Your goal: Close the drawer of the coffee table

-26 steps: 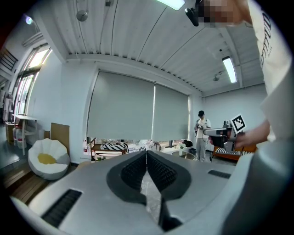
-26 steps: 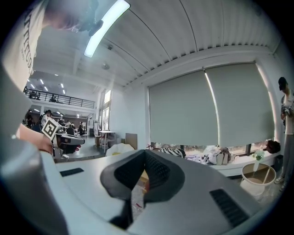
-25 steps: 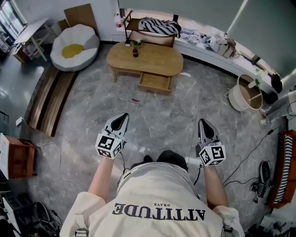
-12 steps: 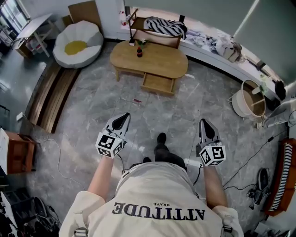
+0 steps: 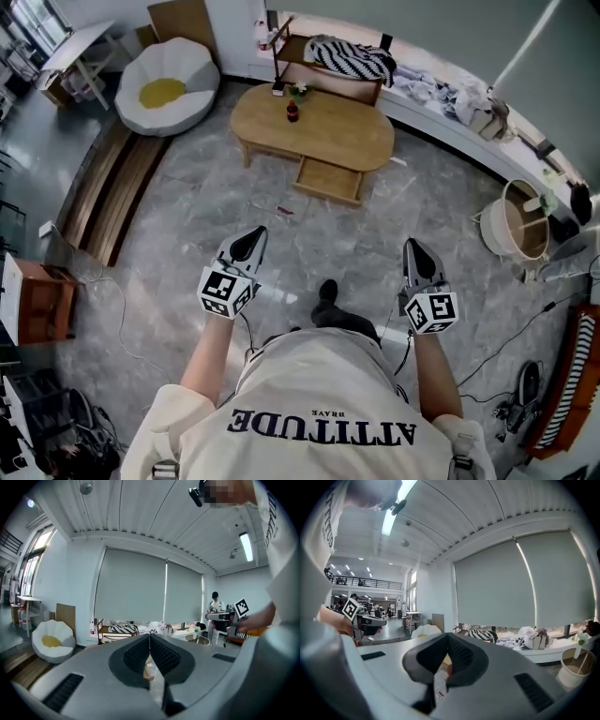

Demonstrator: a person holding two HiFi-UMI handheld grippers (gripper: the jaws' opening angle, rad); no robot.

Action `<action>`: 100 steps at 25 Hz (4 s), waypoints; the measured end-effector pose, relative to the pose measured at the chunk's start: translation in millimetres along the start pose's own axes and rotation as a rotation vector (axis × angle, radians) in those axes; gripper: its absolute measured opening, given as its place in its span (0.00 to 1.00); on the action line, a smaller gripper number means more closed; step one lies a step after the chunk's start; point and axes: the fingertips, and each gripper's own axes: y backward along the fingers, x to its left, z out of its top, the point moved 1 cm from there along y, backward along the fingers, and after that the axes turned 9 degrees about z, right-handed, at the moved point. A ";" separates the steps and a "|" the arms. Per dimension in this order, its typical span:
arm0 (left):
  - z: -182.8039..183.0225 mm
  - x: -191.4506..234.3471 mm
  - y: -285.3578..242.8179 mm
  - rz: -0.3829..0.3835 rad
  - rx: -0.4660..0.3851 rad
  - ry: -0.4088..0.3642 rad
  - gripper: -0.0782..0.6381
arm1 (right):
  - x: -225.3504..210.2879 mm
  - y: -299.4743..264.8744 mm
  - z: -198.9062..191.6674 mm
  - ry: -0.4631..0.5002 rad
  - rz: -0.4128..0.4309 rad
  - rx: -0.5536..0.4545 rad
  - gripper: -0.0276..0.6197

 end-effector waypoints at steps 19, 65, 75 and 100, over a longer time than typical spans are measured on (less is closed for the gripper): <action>12.5 4.4 -141.7 0.124 0.057 0.019 0.14 | -131.0 -112.9 -5.5 -0.037 0.141 0.055 0.06; -81.9 162.9 -338.8 -0.137 0.225 -0.149 0.14 | -132.4 -312.3 -122.0 -0.100 -0.094 0.305 0.06; -162.5 165.6 -397.9 -0.232 0.328 -0.128 0.14 | -153.4 -350.6 -207.2 -0.151 -0.152 0.395 0.07; -380.2 167.1 -465.0 -0.281 0.540 -0.092 0.14 | -174.8 -402.1 -424.0 -0.320 -0.235 0.541 0.07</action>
